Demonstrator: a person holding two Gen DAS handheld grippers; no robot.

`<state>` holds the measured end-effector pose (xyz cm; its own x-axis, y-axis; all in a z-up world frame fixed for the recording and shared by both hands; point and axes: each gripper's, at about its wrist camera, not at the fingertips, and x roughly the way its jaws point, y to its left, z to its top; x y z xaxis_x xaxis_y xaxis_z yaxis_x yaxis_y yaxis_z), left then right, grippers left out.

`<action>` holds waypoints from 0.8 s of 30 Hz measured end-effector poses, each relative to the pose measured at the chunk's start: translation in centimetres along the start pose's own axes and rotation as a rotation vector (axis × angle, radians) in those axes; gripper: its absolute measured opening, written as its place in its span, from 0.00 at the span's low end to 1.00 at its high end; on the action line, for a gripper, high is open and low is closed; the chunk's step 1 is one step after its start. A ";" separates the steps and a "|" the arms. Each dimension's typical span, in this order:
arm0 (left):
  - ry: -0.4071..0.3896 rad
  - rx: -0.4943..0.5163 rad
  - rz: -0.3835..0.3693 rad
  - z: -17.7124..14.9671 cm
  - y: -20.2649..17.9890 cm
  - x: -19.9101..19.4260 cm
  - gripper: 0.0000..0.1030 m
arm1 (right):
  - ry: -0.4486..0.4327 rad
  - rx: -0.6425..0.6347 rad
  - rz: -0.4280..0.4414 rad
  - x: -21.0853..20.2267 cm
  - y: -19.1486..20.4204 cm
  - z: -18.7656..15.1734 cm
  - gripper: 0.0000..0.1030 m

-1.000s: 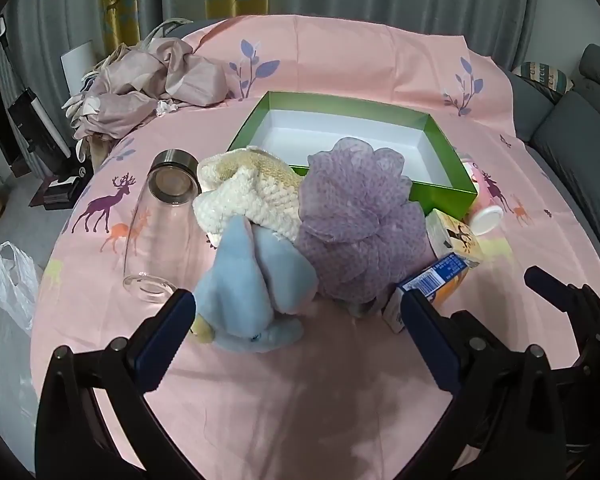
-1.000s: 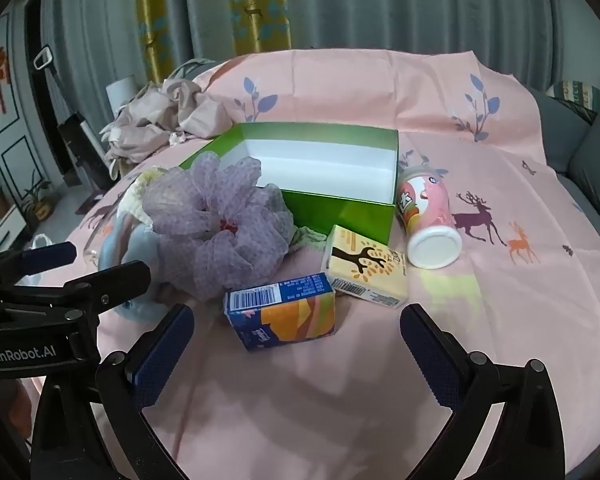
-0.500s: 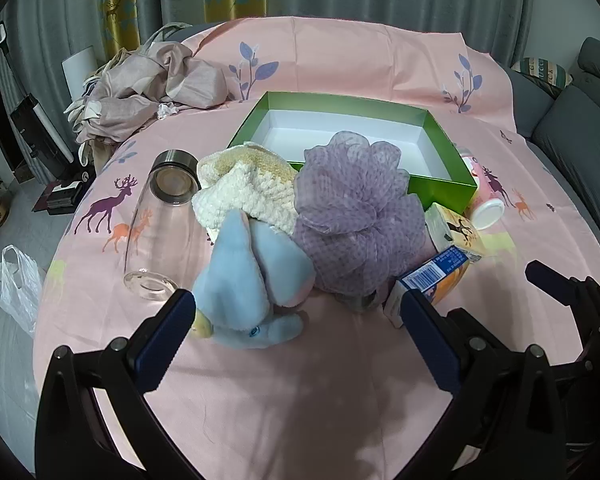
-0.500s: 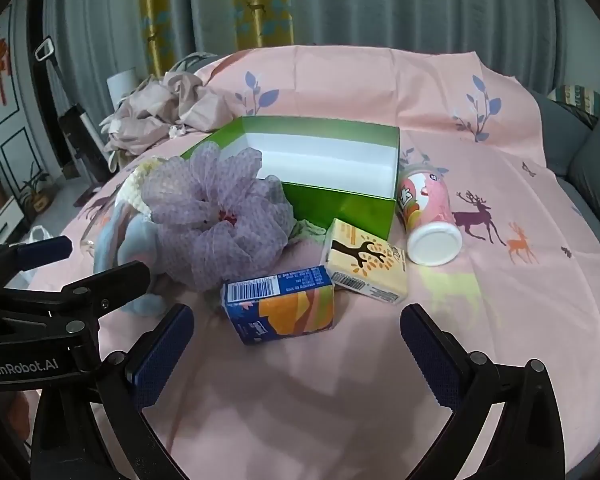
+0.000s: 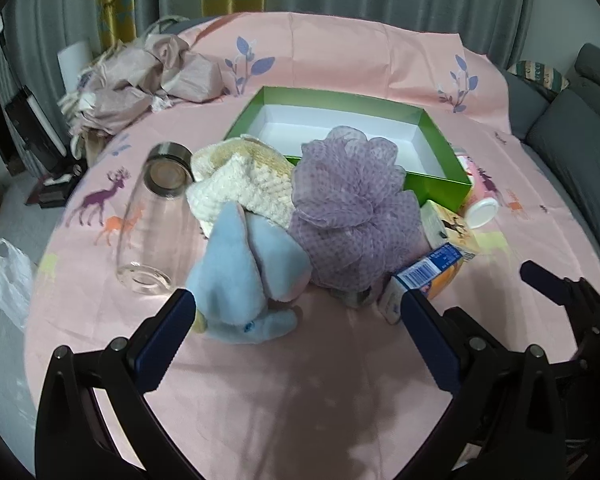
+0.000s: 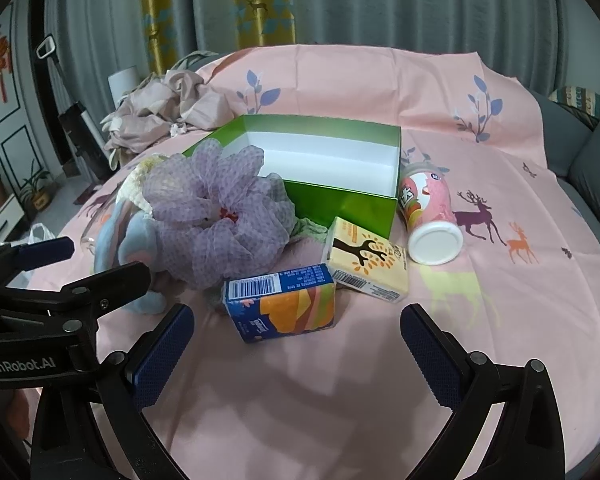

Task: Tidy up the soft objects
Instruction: 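Move the right gripper toward the blue juice carton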

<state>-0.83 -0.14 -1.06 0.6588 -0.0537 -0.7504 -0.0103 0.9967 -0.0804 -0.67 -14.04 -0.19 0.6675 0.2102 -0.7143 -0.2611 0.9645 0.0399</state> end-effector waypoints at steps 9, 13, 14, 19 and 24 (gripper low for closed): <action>0.026 -0.046 -0.214 -1.0 1.6 -0.5 0.99 | -0.001 0.003 0.040 -0.1 -1.5 -0.7 1.00; 0.043 -0.037 -0.273 -1.6 0.8 -0.6 0.99 | 0.039 0.021 0.078 0.2 -2.6 -1.4 1.00; 0.049 -0.035 -0.289 -1.7 0.5 -0.5 0.99 | 0.042 0.024 0.083 0.3 -2.8 -1.5 1.00; 0.103 -0.051 -0.342 -2.2 -0.7 0.5 0.99 | 0.043 0.032 0.093 0.3 -3.9 -2.0 1.00; 0.117 -0.074 -0.373 -2.4 -1.8 1.2 0.99 | 0.057 0.099 0.125 1.0 -5.7 -2.5 1.00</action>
<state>-1.85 -2.10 -3.37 0.5375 -0.4225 -0.7298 0.1568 0.9004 -0.4058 -0.30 -19.70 -2.85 0.5925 0.3230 -0.7380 -0.2681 0.9429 0.1975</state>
